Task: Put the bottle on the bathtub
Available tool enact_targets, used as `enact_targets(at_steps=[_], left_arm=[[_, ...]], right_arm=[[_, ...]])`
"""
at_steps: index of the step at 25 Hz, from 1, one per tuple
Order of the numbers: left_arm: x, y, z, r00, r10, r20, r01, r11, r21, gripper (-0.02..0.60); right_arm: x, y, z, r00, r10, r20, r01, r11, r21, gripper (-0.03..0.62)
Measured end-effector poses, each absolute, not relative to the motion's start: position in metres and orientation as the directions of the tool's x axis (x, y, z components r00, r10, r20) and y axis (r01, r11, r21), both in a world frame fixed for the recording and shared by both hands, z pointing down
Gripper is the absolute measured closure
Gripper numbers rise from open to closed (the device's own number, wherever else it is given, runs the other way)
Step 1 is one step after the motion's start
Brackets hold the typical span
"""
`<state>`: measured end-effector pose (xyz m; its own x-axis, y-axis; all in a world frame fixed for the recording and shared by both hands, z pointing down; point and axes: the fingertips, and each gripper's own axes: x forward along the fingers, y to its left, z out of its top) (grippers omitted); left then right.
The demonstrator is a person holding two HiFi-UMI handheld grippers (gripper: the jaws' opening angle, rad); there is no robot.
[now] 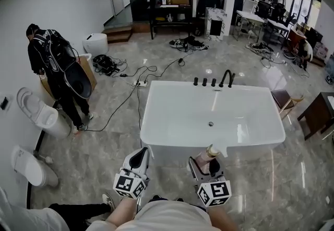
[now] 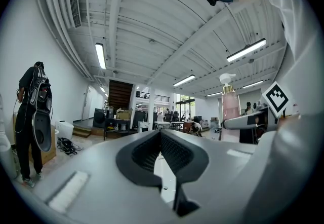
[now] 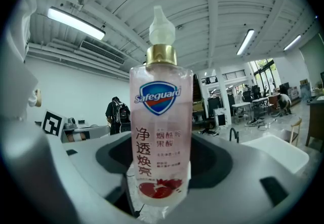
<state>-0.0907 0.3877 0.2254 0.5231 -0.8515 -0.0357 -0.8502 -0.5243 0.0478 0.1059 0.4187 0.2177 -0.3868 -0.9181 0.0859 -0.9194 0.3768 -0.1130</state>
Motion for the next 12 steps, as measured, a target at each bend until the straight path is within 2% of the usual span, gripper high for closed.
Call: enact_targets(at_steps=[12], left_arm=[[-0.060,0.339,0.231,0.535,-0.845,-0.024,-0.843,-0.535,0.058,0.572]], right_arm=[[0.128,0.368,0.221,-0.394,-0.914,0.093,-0.916,0.383,-0.117,0.283]])
